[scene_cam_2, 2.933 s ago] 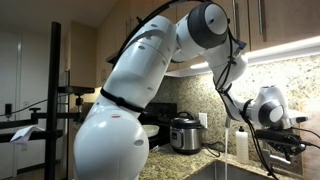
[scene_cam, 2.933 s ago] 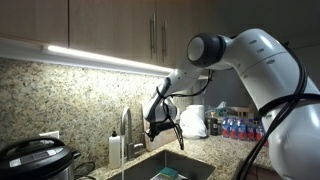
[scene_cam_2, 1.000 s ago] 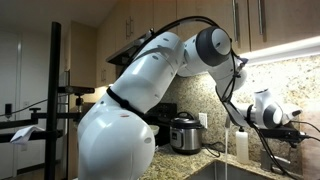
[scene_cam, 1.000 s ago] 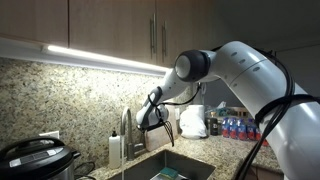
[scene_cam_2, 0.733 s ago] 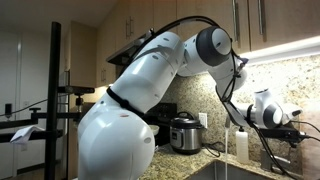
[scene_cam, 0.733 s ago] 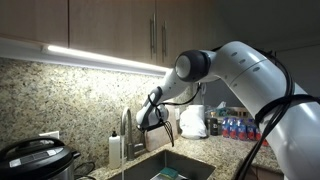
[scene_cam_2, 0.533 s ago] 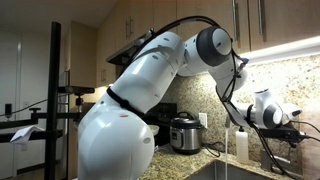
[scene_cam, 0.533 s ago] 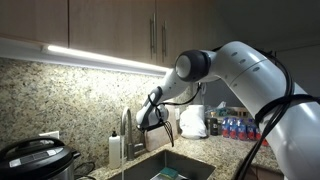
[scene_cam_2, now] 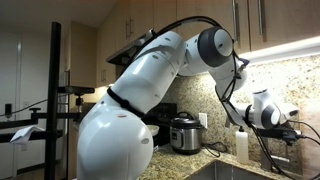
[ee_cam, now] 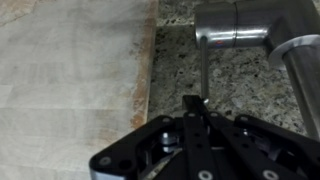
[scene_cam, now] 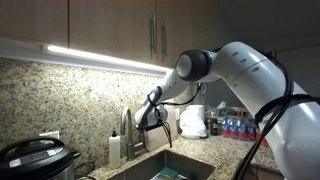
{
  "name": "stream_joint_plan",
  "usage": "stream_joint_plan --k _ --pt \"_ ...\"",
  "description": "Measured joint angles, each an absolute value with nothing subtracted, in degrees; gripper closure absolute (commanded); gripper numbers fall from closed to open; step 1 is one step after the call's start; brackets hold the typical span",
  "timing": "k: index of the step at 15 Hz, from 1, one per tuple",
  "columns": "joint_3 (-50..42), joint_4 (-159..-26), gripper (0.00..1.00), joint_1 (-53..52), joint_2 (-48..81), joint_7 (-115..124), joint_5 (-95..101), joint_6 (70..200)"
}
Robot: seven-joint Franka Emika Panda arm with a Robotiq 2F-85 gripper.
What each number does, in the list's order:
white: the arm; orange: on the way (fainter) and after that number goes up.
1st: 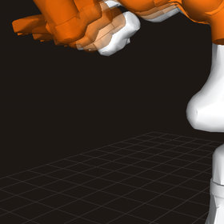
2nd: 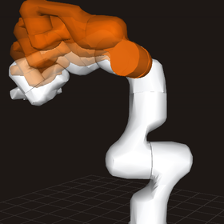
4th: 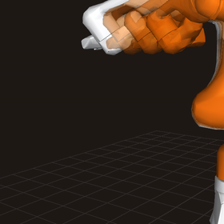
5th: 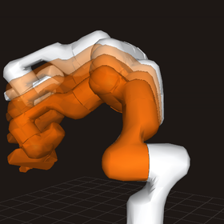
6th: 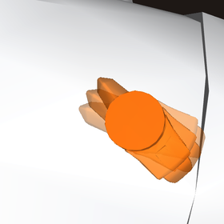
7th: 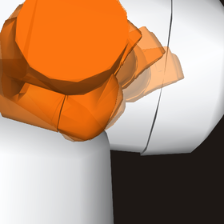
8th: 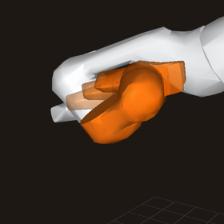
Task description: Close the tap
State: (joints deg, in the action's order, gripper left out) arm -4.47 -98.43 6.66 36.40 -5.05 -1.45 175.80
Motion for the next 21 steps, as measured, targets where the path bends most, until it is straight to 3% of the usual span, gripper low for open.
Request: stream_joint_plan --k 14,21 --pt "-5.07 -99.60 0.96 6.56 35.59 -5.05 -1.46 178.13" --pt "-8.01 -111.95 0.96 4.72 29.84 -5.05 -1.44 182.74"
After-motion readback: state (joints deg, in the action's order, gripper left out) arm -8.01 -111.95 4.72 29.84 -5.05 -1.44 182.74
